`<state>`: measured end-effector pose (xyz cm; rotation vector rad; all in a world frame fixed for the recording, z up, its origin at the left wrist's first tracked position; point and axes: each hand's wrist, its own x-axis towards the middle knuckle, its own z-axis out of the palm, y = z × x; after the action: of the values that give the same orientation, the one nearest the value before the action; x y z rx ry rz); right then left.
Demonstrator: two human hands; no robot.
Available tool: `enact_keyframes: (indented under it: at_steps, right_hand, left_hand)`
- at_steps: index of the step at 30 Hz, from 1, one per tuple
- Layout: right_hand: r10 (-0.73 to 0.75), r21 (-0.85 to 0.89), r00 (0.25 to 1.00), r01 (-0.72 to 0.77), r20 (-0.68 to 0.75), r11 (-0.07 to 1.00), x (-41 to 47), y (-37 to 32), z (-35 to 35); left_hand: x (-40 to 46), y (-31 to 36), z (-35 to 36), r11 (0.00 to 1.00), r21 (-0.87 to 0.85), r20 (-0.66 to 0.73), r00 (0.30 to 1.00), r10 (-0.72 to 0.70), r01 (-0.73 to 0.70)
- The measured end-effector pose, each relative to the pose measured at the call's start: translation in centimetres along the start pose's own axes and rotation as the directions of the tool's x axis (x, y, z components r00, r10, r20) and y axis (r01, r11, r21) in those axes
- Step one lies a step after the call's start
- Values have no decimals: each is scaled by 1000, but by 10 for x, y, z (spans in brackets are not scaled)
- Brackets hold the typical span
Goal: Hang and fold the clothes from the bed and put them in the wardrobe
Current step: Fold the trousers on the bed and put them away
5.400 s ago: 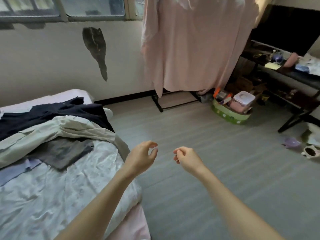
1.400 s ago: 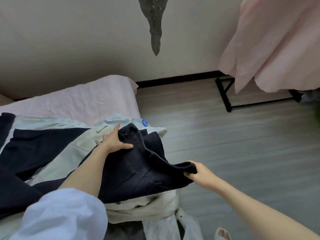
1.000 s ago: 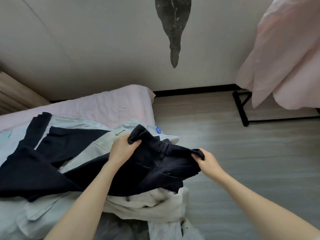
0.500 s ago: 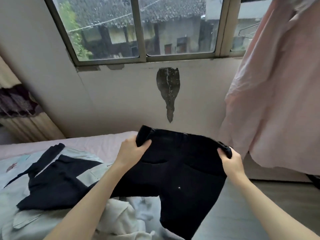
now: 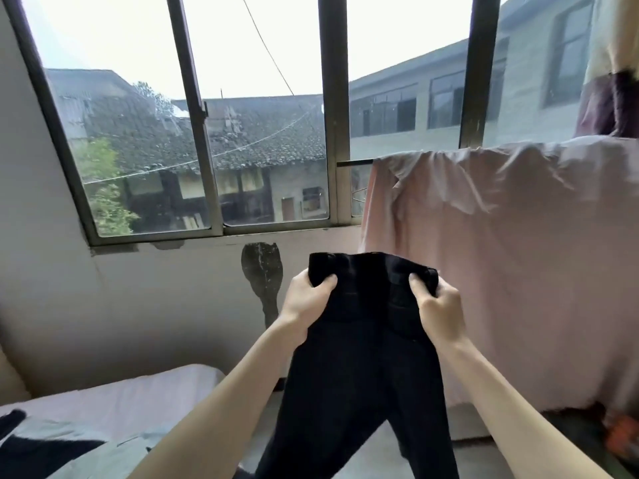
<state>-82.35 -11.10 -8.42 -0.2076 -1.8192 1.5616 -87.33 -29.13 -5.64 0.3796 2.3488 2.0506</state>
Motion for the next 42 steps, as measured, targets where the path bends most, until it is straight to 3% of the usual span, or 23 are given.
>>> enact_keyframes:
  at_steps: [5,10,15,22,28,36,39,42]
  right_hand:
    - [-69,-82,994,76,82,994,-6,-12,-27]
    - [-89,-169,996,90,10,981,-8,-17,-44]
    - [37,-167,993,-17,114,986,-27,-19,-44]
    - [191,-145,924,-150,332,978,-52,-7,-50]
    - [105,-325,977,-40,185,945,-54,11,-58]
    - [17,-255,973,43,229,966,-72,9,-29]
    - [7,-170,943,53,333,984,-81,5,-14]
    - [70,-193,850,38,521,980,-92,0,2]
  left_hand:
    - [-20,7,34,978,-144,169,978,-125,150]
    - [-34,7,56,947,-248,293,948,-128,204]
    - [-44,-3,76,921,-338,322,943,-81,195]
    - [-58,-25,80,889,-380,393,915,-94,255]
    - [-65,-31,73,927,-290,418,903,-100,237]
    - [-76,-27,50,938,-265,445,891,-87,224]
    - [-79,-29,31,934,-272,452,888,-89,232]
    - [-83,-29,12,923,-285,479,872,-97,259]
